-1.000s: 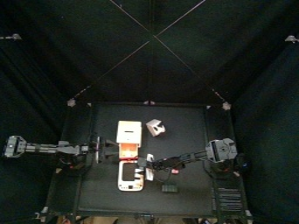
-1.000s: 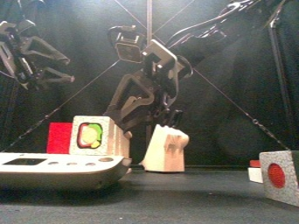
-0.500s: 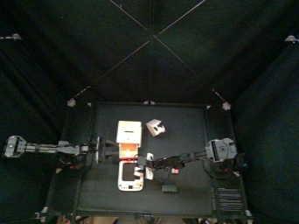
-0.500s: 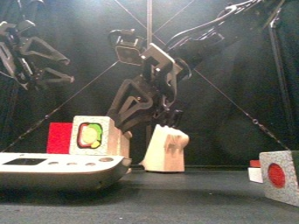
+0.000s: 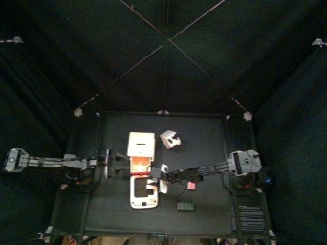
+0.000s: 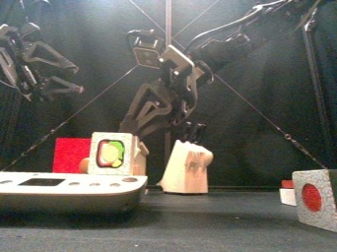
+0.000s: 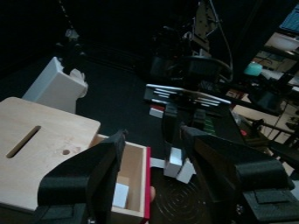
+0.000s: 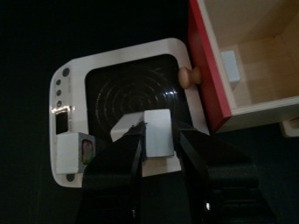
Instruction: Grab white sushi piece from stove
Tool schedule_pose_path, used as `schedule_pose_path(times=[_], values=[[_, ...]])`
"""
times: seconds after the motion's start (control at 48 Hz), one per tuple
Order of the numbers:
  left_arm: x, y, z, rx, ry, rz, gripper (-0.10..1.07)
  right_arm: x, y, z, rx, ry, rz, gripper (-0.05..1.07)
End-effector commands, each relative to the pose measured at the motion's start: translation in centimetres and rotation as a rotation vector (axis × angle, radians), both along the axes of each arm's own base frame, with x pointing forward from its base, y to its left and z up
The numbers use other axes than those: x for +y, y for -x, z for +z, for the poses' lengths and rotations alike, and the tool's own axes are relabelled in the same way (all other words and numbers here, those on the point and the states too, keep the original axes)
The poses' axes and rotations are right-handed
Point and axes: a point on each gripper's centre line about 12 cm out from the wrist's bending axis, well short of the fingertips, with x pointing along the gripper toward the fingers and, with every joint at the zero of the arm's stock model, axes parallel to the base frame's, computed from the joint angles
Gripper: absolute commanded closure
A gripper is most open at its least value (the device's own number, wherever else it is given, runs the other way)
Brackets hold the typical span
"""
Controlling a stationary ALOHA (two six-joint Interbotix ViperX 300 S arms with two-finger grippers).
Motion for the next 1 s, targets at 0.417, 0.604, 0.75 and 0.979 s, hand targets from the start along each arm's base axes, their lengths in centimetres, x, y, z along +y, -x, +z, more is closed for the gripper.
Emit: schedule_pose_path(times=[0.417,0.604,0.75,0.979], values=[[0.0,-0.2,0.5,-0.017,-0.001,0.0,0.09,-0.2,0.3,6.4,-0.153,0.039,0.03,0.43],[0.0,-0.2,0.5,-0.018,-0.002,0.0,0.09,-0.8,0.0,8.0,-0.198,0.05,0.027,0.43],[0.1,-0.2,0.5,-0.017,-0.001,0.002,0.09,-1.7,-0.3,8.5,-0.221,0.054,0.013,0.43],[0.0,-0.2,0.5,-0.017,-0.001,-0.001,0.09,-2.2,-0.3,8.7,-0.247,0.047,0.01,0.43]])
